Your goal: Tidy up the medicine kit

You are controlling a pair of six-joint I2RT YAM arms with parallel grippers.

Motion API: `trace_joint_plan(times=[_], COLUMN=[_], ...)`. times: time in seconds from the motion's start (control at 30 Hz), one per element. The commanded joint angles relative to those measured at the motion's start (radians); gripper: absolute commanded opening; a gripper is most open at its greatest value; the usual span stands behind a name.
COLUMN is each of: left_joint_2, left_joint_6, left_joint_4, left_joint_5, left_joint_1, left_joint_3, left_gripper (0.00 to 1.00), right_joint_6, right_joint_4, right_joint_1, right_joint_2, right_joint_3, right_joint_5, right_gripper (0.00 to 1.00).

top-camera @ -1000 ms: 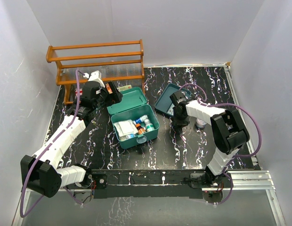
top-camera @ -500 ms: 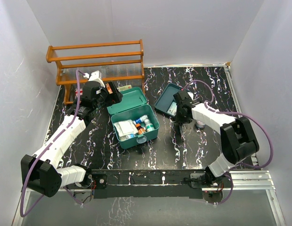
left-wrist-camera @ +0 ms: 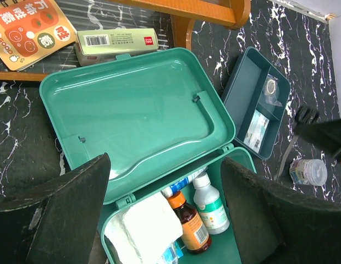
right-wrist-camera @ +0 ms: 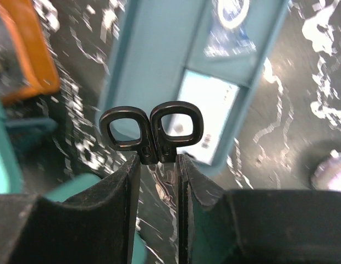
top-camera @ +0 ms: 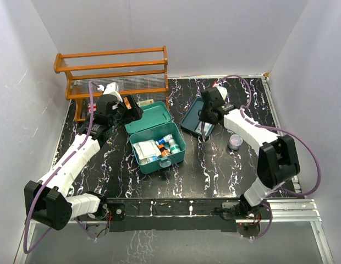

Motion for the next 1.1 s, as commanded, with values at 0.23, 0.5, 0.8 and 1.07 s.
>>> trace_joint_plan(times=[0.23, 0.5, 0.8, 1.07], left_joint_2=[-0.021, -0.038, -0.029, -0.023], left_joint_6=[0.025, 0.022, 0.023, 0.032], left_joint_4=[-0.022, -0.026, -0.028, -0.042], left_joint_5=[-0.032, -0.045, -0.041, -0.046], left_joint_1=[0.005, 0.006, 0.006, 0.007], left_joint_3=[0.054, 0.049, 0.058, 0.067], left_gripper=[0.8, 0.8, 0.8, 0.8], right_joint_6=[0.316, 0.385, 0.367, 0.324], right_joint_4=[0.032, 0.0, 0.01, -0.023], right_joint_1=[-0.012, -0.014, -0.035, -0.046], right_joint_2=[0.246, 0.35, 0.425, 0.454], right_joint_3=[0.319, 0.383, 0.441, 0.497], right_joint_5=[0.052, 0.094, 0.123, 0.113], right_gripper=[0.16, 0.15, 0.15, 0.21])
